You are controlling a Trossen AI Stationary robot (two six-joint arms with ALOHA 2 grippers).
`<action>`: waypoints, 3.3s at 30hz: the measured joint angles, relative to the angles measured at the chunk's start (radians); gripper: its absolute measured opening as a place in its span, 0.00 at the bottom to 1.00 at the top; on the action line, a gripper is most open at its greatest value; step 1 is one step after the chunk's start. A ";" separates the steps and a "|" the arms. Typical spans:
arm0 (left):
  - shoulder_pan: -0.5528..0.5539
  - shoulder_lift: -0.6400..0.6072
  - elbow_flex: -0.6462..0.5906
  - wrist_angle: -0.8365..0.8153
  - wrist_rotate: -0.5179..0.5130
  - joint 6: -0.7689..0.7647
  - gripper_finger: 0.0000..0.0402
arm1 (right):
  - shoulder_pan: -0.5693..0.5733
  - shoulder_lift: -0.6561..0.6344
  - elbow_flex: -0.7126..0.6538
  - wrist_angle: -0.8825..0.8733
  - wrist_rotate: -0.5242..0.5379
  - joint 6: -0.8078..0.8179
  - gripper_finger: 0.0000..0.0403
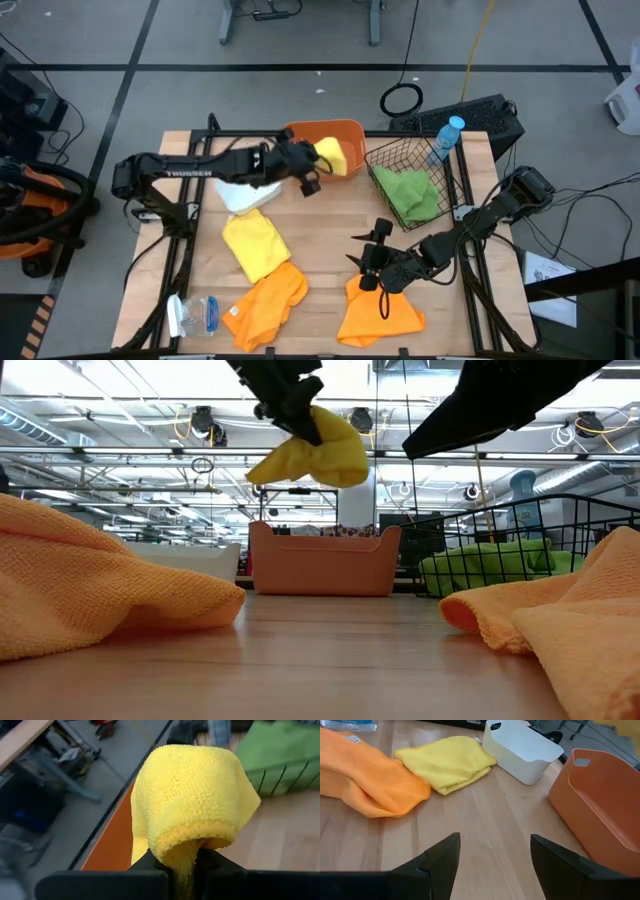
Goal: Sort microfiber towel by color & place in baskets
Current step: Put the right yellow towel into the orange bin
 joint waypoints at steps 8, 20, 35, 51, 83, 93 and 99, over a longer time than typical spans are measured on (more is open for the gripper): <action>0.166 0.028 -0.021 0.120 0.269 -0.027 0.06 | 0.000 0.000 0.000 0.000 -0.001 0.000 0.57; 0.250 0.088 -0.048 0.158 0.345 -0.114 0.06 | -0.001 0.000 0.000 -0.010 0.002 -0.004 0.57; 0.259 0.172 -0.048 0.119 0.280 -0.168 0.06 | -0.002 0.000 0.000 -0.014 0.000 0.000 0.57; 0.303 0.277 -0.049 0.101 0.261 -0.218 0.16 | -0.002 0.000 0.000 -0.015 -0.001 0.013 0.57; 0.290 0.179 -0.017 0.004 0.268 -0.205 0.66 | -0.010 0.000 0.000 -0.015 0.000 0.007 0.57; 0.282 0.264 -0.018 0.018 0.296 -0.133 0.49 | -0.027 0.000 0.000 -0.013 0.000 -0.003 0.57; 0.305 0.331 -0.018 0.051 0.282 -0.135 0.28 | -0.026 0.000 0.000 -0.011 0.000 0.000 0.57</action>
